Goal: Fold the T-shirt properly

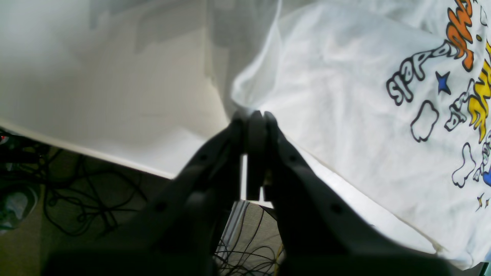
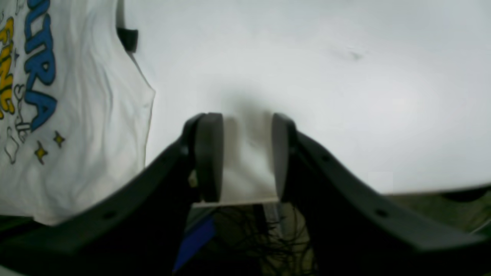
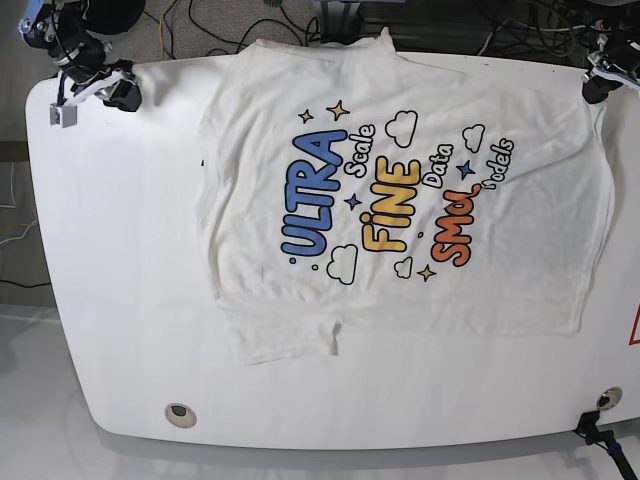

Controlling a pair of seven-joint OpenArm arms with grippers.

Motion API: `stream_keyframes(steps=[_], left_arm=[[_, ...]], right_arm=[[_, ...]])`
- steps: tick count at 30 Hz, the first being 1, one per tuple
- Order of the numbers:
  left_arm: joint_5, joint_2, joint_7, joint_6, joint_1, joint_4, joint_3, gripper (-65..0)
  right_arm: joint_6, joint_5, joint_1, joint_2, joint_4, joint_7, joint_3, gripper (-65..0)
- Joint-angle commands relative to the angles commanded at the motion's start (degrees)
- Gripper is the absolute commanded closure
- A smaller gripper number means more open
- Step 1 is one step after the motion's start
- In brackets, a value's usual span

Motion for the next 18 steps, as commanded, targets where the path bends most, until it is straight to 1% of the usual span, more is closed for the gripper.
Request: stream_keyframes(steps=[2,3,4,8,18], left_arm=[[0.0,-0.1,-0.1,-0.1,0.1,0.0,0.0,0.0],[0.8,0.0,0.5,0.9,-0.4,-0.2,0.0,0.0],[1.1,2.0,1.1,1.3,-0.2,-0.6,1.3,-1.2],[1.1,2.0,1.1,1.3,-0.2,-0.6,2.4,-2.7],[1.1,2.1,1.1,1.3,-0.2,-0.6,2.2,-2.6]], right_arm=[[0.11,-1.3,1.2,0.0,-0.1,0.1,-1.3,-21.6],[-0.31,1.1,0.0,0.0,0.0,-0.2,0.0,-21.1],[0.07,-0.1,1.2,-1.6,-0.2,-0.9,-0.6,-19.9],[0.07,-0.1,1.2,-1.6,-0.2,-0.9,-0.6,-19.9],[0.16,-0.1,1.2,-1.6,-0.2,-0.9,-0.6,-19.9]])
